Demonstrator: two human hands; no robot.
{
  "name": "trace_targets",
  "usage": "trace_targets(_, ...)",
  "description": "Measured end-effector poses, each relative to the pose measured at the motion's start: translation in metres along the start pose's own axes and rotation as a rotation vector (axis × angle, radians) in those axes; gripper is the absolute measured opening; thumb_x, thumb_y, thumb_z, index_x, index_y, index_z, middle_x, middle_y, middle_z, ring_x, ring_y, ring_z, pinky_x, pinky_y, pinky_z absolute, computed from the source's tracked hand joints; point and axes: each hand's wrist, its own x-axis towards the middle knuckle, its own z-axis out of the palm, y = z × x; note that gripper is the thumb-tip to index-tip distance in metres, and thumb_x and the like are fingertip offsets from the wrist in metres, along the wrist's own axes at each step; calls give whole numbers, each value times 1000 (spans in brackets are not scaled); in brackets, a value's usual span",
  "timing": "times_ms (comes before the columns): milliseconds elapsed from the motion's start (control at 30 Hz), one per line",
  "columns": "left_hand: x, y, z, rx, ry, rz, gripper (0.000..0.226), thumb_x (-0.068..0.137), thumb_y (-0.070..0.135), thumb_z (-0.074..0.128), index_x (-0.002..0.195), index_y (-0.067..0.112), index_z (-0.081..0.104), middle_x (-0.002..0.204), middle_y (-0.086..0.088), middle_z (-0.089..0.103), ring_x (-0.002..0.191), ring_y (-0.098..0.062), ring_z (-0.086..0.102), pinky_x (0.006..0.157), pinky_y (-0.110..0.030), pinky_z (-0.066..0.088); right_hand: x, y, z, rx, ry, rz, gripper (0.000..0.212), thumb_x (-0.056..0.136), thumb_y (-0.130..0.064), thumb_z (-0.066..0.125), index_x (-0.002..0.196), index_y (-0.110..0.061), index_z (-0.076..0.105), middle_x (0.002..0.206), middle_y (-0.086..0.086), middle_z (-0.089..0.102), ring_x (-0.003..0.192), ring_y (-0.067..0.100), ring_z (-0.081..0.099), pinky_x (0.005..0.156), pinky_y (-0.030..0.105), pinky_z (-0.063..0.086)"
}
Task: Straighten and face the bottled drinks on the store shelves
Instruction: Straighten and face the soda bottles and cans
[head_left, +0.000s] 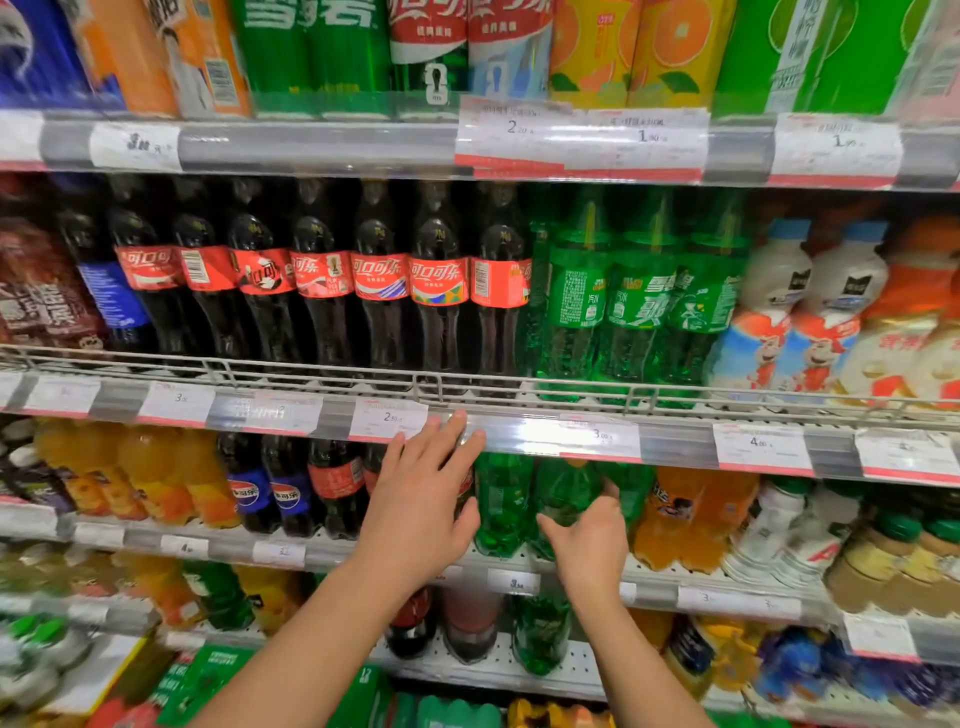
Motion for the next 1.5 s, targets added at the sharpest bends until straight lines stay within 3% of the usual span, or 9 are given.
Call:
trace_targets(67, -1, 1, 0, -5, 11, 0, 70, 86, 43, 45, 154, 28, 36, 165, 1, 27, 150, -29, 29, 120, -57, 25, 0, -9, -4, -125, 8, -30, 58, 71, -56, 87, 90, -11, 55, 88, 3, 64, 80, 21, 65, 69, 36, 62)
trace_targets(200, -1, 1, -3, -18, 11, -4, 70, 87, 41, 48, 155, 29, 34, 166, 3, 24, 151, -25, 26, 123, -53, 20, -8, -20, -14, -307, 34, -45, 67, 79, -57, 80, 115, -6, 56, 132, 14, 49, 95, 24, 65, 70, 30, 52)
trace_targets(333, -1, 2, -3, -27, 3, -5, 70, 88, 42, 47, 156, 30, 32, 166, 3, 22, 152, -25, 23, 123, -54, 18, -11, -26, -23, -529, 32, -115, 59, 85, -66, 68, 110, -14, 61, 122, 9, 60, 89, 24, 70, 57, 30, 44)
trace_targets(433, 0, 2, -3, -35, -4, -12, 70, 88, 42, 46, 156, 30, 32, 167, 4, 21, 153, -25, 20, 124, -54, 16, -5, -31, -29, -596, -16, -154, 53, 89, -63, 64, 112, -15, 63, 101, 4, 66, 84, 26, 71, 61, 31, 53)
trace_targets(567, 0, 1, -2, -35, -12, -7, 70, 89, 41, 51, 156, 29, 33, 167, 2, 22, 154, -26, 20, 124, -55, 16, 8, -43, -40, -676, -75, -194, 54, 89, -60, 66, 116, -15, 57, 104, 5, 68, 89, 27, 70, 63, 30, 44)
trace_targets(900, -1, 1, -3, -30, 4, -3, 70, 91, 35, 58, 156, 30, 32, 166, 2, 23, 154, -25, 19, 124, -53, 15, 22, -35, -39, -618, -99, -235, 54, 93, -58, 63, 121, -13, 52, 97, 3, 69, 87, 26, 70, 61, 30, 49)
trace_targets(1133, 0, 6, -4, -53, 16, -29, 70, 92, 36, 58, 156, 31, 32, 167, 4, 19, 155, -23, 15, 126, -48, 7, 18, -15, -43, -468, -172, -274, 39, 98, -50, 58, 83, -14, 58, 82, 3, 65, 77, 26, 66, 67, 36, 59)
trace_targets(1367, 2, 10, -10, -57, -17, -49, 68, 93, 37, 59, 155, 31, 33, 167, 4, 18, 155, -24, 15, 125, -52, 14, 40, -40, -60, -276, -363, -56, 73, 90, -81, 42, 77, -12, 65, 65, -1, 68, 85, 12, 57, 68, 32, 43)
trace_targets(1500, 3, 10, -12, -62, -39, -62, 69, 93, 38, 59, 156, 31, 32, 168, 5, 17, 155, -23, 14, 124, -52, 16, 59, -44, -53, -216, -472, 75, 64, 78, -79, 65, 83, -15, 68, 54, -6, 66, 49, 9, 61, 62, 24, 56)
